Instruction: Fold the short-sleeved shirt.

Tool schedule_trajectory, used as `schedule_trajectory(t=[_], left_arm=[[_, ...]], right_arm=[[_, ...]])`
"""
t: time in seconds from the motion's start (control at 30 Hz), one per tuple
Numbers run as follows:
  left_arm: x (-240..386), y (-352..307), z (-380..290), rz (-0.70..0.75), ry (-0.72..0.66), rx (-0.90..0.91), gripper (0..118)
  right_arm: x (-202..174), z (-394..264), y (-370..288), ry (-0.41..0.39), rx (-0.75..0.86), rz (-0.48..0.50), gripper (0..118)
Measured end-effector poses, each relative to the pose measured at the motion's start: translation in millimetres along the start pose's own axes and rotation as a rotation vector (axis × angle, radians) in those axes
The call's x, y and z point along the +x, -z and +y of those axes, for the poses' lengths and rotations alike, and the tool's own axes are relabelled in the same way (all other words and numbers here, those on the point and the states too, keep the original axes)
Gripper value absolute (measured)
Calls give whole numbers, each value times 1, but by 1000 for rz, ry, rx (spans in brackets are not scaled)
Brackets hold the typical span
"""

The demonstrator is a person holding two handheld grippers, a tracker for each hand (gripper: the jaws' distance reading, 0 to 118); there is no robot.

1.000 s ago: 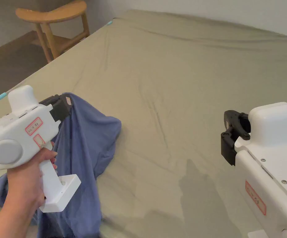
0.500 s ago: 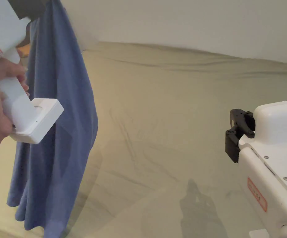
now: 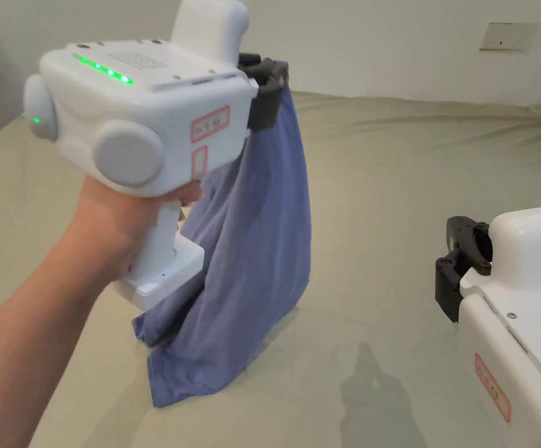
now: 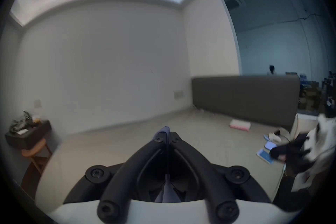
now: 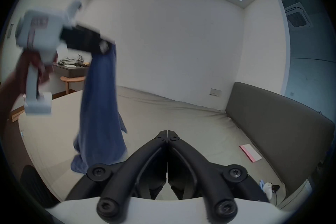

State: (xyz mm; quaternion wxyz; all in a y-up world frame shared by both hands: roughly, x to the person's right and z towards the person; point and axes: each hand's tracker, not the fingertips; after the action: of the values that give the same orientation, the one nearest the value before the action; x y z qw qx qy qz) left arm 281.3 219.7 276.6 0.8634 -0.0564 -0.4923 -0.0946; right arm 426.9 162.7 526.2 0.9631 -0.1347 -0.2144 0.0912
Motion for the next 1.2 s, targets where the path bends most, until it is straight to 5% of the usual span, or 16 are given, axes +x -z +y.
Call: schedule_trajectory(t=[0.27, 0.5, 0.57, 0.63, 0.67, 1.1, 1.2], left_arm=[[70, 151, -184, -9, 28, -526, 0], [81, 165, -268, 54, -24, -722, 6], [74, 154, -264, 48, -85, -679, 38], [63, 141, -254, 49, -150, -644, 100], [60, 131, -245, 61, -165, -643, 113], [9, -69, -108, 455, -201, -71, 113], [15, -107, -94, 556, -174, 4, 96]], right_arm=[[37, -44, 18, 24, -117, -57, 2], [51, -76, 38, 25, -208, -67, 2], [53, -79, 42, 30, -220, -65, 2], [52, -79, 46, 33, -223, -64, 2], [51, -78, 47, 33, -223, -62, 2], [-1, -11, 33, -35, 1, 32, 2], [-17, 6, 28, -57, 56, 52, 2]])
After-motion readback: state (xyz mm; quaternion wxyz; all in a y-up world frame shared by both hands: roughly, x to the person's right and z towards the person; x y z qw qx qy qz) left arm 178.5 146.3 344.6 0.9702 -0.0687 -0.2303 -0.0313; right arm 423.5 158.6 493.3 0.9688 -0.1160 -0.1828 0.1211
